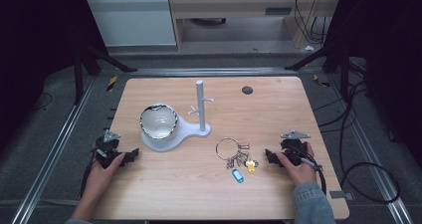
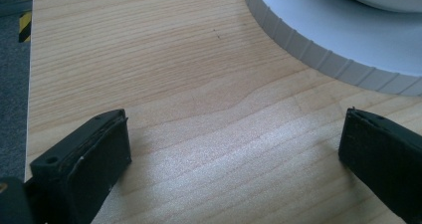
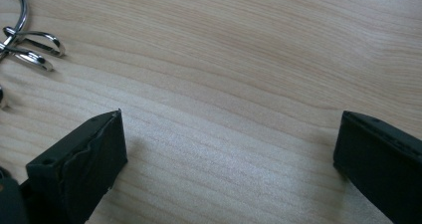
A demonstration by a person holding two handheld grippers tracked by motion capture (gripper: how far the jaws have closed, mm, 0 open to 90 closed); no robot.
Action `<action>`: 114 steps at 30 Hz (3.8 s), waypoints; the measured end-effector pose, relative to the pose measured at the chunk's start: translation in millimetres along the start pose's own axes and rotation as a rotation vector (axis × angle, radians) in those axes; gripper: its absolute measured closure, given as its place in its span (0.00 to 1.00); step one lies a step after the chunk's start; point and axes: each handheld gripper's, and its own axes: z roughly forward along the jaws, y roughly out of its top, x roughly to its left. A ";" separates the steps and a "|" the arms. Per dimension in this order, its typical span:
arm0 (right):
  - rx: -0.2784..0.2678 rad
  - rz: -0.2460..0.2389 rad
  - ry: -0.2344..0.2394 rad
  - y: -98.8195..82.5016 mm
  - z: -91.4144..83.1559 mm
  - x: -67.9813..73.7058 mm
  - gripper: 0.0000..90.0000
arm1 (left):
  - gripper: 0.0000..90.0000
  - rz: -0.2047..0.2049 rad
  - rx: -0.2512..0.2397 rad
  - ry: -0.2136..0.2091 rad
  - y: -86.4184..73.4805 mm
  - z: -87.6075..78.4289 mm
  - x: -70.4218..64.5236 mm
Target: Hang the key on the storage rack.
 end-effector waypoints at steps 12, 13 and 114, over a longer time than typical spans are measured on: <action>0.051 -0.094 0.058 4.0 -14.1 0.3 0.20 | 0.00 0.001 0.003 0.001 0.0 -0.2 0.1; 0.061 -0.110 0.063 5.4 -16.2 1.3 0.20 | 0.00 0.001 0.003 0.001 0.0 -0.2 0.1; 0.553 -0.756 0.281 109.0 27.4 95.6 0.88 | 0.00 0.004 0.004 -0.001 0.1 -0.2 0.4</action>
